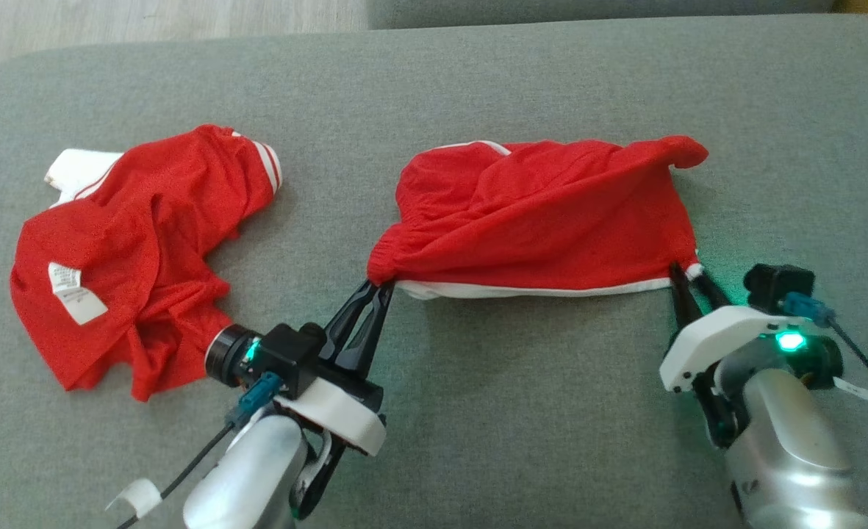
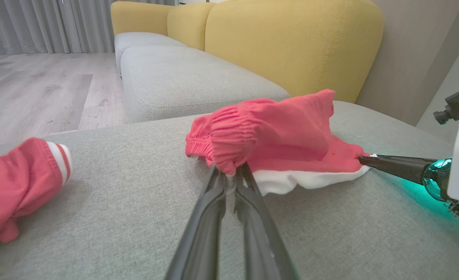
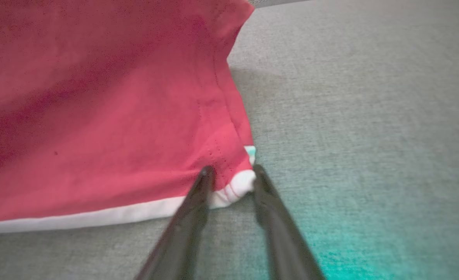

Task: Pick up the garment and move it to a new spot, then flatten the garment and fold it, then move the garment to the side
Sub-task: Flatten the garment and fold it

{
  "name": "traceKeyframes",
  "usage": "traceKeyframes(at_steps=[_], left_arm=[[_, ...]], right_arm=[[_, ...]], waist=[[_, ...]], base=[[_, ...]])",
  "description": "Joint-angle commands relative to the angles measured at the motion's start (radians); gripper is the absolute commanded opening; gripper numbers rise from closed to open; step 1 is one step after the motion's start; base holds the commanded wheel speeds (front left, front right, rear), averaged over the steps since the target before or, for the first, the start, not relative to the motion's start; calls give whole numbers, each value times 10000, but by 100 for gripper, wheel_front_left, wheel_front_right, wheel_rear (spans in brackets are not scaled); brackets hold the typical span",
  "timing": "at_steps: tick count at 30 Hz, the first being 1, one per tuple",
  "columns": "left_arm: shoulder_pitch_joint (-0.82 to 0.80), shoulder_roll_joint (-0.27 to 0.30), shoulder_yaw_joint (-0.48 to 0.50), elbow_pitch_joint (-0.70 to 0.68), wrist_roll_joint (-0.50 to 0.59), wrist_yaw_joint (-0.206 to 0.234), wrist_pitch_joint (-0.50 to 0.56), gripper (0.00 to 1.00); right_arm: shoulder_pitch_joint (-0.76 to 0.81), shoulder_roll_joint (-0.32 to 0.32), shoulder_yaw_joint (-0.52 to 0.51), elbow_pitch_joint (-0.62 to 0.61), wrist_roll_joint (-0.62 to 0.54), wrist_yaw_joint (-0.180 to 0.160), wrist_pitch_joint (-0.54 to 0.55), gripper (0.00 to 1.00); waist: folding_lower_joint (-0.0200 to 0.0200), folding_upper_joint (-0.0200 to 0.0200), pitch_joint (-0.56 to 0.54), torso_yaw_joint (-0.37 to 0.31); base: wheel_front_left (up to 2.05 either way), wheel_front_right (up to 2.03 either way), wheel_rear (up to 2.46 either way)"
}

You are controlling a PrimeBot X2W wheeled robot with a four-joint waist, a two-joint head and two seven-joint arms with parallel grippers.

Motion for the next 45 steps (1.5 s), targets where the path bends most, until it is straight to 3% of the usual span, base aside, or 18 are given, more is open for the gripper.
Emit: traceKeyframes(at_steps=[1,6,11,19,26,35,45], left_arm=[[-187,98,411,-156,87,44,-123,0],[-227,266,487,21,136,114,-123,0],[-551,552,899,-260,-215,26,-44,0],[-2211,1561,1462,-1348,-305,-73,1342,0],[-3671,1848,2008,-1962,-661,-4,2402,0],[-3232,2099,2244,-3604,-1049,406,3135,0],[-1376,2901,2688,-7425,-1448,1409,4341,0]], right_arm=[[-89,97,458,11,131,-7,-18,0],[-218,97,893,-398,698,-7,-545,0],[-275,97,1462,-1825,1561,-7,-915,0],[-721,-147,1435,-5356,2101,-7,20,0],[-1785,-431,1326,-6840,2077,-7,981,0],[-1440,-615,1163,-8506,1985,-7,1625,0],[459,-278,206,-11707,1440,-7,3066,0]], waist=[[0,0,-55,-33],[0,0,-296,-184],[0,0,-777,-438],[0,0,-1688,-713],[0,0,-2293,-910],[0,0,-2736,-972],[0,0,-2710,-1117]], base=[[0,0,0],[0,0,0],[0,0,0],[0,0,0],[0,0,0],[0,0,0],[0,0,0]])
